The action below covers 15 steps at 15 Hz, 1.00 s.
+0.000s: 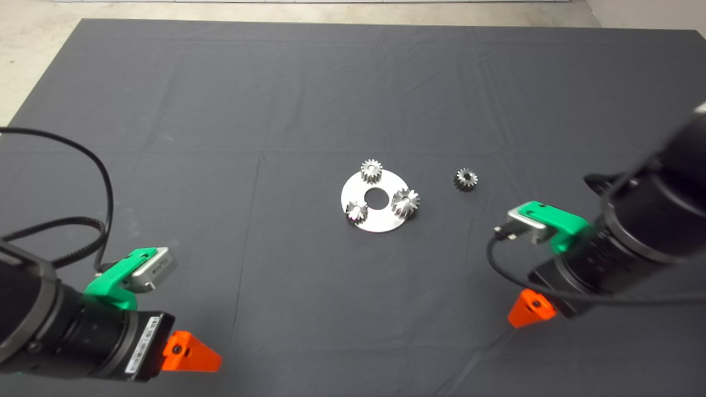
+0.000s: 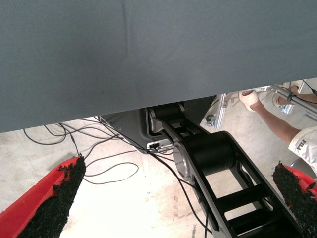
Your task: Remove an incorrectly installed larger gear and replace it with the correct smaller gear
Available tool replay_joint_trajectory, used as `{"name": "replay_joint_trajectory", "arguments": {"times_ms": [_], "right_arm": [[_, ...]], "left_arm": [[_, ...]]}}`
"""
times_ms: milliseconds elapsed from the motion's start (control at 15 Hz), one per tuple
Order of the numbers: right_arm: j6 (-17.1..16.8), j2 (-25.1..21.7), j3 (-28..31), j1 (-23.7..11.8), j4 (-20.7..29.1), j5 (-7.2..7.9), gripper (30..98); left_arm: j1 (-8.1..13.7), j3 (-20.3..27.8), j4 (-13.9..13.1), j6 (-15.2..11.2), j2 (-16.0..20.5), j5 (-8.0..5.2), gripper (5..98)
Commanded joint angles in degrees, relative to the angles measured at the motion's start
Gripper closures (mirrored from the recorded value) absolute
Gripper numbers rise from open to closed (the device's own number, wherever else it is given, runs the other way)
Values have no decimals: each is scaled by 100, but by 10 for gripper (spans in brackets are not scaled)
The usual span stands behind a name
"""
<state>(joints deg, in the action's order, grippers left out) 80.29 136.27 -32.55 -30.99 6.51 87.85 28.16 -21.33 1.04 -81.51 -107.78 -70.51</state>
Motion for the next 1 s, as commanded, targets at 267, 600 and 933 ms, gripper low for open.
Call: {"name": "replay_joint_trajectory", "arguments": {"times_ms": [267,600,933], "right_arm": [[-1802,753,-1708,618,-799,716,309],[-2651,1135,-2062,655,-968,716,309],[-3339,1240,-2390,699,-1205,716,309]], "left_arm": [[58,105,-130,30,6,2,59],[58,105,-130,30,6,-7,59],[63,105,-130,30,6,-7,59]]}}
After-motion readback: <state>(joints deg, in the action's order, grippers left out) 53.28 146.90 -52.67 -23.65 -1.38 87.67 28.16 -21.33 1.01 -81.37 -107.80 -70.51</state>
